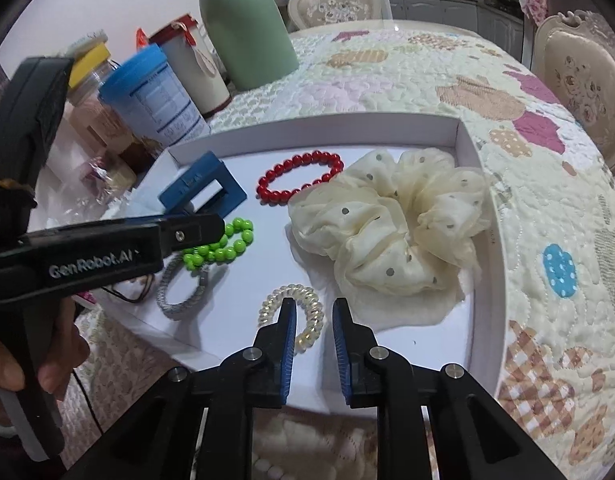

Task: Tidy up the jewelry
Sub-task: 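Carry the green bracelet and gold coil into the tray and open both tools, then withdraw both tools over the white pearl and brown bead bracelets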

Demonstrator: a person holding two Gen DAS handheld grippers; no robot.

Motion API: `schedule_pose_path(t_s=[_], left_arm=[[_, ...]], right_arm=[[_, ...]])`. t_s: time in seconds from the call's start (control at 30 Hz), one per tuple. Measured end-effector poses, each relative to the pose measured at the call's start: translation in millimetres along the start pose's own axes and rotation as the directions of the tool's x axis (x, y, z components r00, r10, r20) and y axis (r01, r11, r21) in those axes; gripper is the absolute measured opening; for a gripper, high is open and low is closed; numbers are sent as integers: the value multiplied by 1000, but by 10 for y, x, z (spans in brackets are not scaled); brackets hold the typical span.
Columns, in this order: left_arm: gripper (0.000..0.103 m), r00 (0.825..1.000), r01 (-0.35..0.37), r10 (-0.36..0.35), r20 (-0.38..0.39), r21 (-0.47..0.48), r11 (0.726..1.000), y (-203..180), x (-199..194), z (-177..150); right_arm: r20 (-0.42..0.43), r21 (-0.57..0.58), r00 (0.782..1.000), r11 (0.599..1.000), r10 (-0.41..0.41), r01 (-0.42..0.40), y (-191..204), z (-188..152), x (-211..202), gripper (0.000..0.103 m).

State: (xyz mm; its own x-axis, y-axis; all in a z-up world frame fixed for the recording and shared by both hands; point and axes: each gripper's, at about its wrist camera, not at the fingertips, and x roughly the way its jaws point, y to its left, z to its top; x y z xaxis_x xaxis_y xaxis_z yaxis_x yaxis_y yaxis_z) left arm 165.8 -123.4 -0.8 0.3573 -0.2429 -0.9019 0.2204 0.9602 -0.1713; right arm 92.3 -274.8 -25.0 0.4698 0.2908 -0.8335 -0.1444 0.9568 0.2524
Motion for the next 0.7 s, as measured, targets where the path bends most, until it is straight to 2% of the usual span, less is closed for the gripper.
schedule_pose_path(t_s=[0.2,0.43,0.7], left_arm=[[39,999,-15,14,40,16,1000,-56,-236,-119],[40,996,-43,39,76,48,998,-148,-500,-343],[40,997,-40,37,67,37,999,-124,-707,-694]], right_arm=[[45,-3,999,1000,14,-14,67,-95,-302,20],[72,-8,997,1000,22,-21,95,-358,-623,21],[53,-31,997,998,49,-47,107,-783,-806,21]])
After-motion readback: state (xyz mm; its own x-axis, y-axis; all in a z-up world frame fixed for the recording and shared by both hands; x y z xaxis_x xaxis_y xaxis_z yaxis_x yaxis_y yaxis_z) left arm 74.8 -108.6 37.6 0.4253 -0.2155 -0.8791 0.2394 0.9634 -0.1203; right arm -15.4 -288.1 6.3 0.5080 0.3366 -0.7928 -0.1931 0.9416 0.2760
